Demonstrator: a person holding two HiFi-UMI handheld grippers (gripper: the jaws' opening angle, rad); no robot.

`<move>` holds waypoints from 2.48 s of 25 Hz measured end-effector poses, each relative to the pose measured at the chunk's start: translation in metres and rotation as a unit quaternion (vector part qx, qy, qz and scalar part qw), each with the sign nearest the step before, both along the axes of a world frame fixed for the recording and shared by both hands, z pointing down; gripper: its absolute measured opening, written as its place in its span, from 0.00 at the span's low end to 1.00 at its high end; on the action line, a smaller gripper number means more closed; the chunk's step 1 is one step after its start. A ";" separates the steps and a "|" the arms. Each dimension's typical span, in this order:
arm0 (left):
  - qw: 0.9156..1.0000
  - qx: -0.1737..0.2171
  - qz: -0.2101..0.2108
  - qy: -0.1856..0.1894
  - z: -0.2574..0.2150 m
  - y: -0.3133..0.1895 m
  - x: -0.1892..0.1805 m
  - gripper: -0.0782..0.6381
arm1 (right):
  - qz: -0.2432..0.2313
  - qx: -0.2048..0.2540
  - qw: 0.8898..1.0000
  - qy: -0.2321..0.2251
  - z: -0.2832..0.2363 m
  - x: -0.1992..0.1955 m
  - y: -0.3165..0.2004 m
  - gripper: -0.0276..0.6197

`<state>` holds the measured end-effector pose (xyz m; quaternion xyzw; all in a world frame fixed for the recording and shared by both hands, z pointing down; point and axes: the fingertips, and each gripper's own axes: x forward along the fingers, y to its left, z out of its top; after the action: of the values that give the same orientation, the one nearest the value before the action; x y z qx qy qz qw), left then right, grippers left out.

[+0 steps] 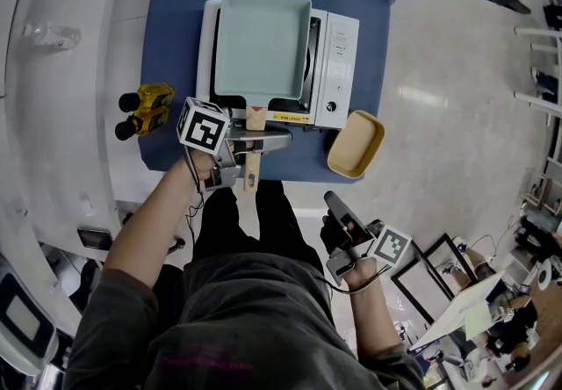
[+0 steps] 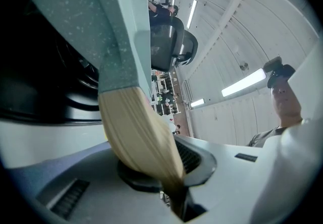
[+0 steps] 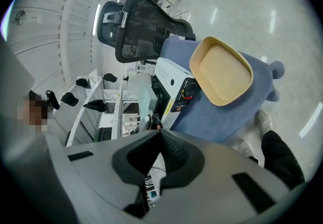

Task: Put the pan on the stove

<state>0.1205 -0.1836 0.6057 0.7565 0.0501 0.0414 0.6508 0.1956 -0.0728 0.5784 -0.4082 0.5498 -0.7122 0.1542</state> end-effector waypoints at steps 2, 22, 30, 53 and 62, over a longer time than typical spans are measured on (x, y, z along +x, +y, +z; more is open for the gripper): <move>1.000 -0.005 -0.001 0.003 0.000 0.000 0.001 0.18 | 0.000 0.000 1.000 0.000 0.001 0.000 0.001 0.05; 0.999 -0.025 0.008 -0.031 0.006 0.010 -0.002 0.38 | 0.000 0.008 1.000 -0.011 -0.005 -0.011 0.001 0.05; 0.998 -0.025 0.006 -0.054 0.006 0.022 -0.023 0.46 | 0.001 0.019 1.000 -0.022 -0.012 -0.023 0.001 0.05; 0.994 0.042 -0.021 -0.095 -0.045 0.074 -0.123 0.50 | -0.011 0.077 0.997 -0.019 -0.054 -0.089 0.013 0.05; 0.987 0.112 -0.049 -0.108 -0.081 0.085 -0.156 0.45 | -0.008 0.106 0.994 -0.012 -0.079 -0.108 0.011 0.05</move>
<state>-0.0352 -0.0985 0.5244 0.8174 -0.0624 0.0964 0.5645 0.0878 -0.0615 0.4991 -0.3764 0.6234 -0.6562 0.1978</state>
